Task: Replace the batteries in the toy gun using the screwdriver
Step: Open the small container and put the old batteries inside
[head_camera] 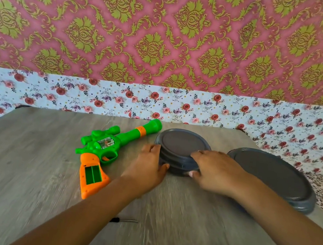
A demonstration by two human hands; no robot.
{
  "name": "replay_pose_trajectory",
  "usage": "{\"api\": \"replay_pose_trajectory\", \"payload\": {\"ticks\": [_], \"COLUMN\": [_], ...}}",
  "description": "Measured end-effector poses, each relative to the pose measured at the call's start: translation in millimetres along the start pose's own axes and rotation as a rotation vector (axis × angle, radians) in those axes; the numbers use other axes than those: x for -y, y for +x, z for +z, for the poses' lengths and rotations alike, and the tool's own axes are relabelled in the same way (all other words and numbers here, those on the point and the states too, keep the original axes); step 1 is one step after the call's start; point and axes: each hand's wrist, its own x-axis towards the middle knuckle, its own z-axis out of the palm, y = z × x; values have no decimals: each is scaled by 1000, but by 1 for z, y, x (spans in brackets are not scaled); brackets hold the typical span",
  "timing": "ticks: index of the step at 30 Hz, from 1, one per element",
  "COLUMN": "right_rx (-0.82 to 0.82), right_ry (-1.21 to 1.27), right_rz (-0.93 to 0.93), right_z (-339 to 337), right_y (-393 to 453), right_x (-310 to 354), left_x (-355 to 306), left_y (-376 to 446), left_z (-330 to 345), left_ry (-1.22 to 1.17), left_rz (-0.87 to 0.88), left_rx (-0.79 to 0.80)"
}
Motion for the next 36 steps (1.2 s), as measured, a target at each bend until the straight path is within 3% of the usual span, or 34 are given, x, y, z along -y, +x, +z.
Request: {"api": "replay_pose_trajectory", "payload": {"ticks": [4,11,19,25,29,36], "right_rx": [146,309,251,226,105,-15], "right_ry": [131,-17,33,235,367,291], "right_rz": [125,245,320,286,237,262], "right_z": [-5,-10,-2,6,-7,27], "right_y": [24,81,103,87,47,21], "right_x": [-29,-93,-138,-145,-135,-119], "left_x": [-14,-45,-64,-64,-71,-90], "left_y": [28,88,138,132,100,45], "left_z": [4,26,60,67,67,64], "left_ry": [82,33,42,37,-187,-335], "left_rz": [-2,53,35,0,38,-23], "left_rx": [57,134,247,207,79,14]}}
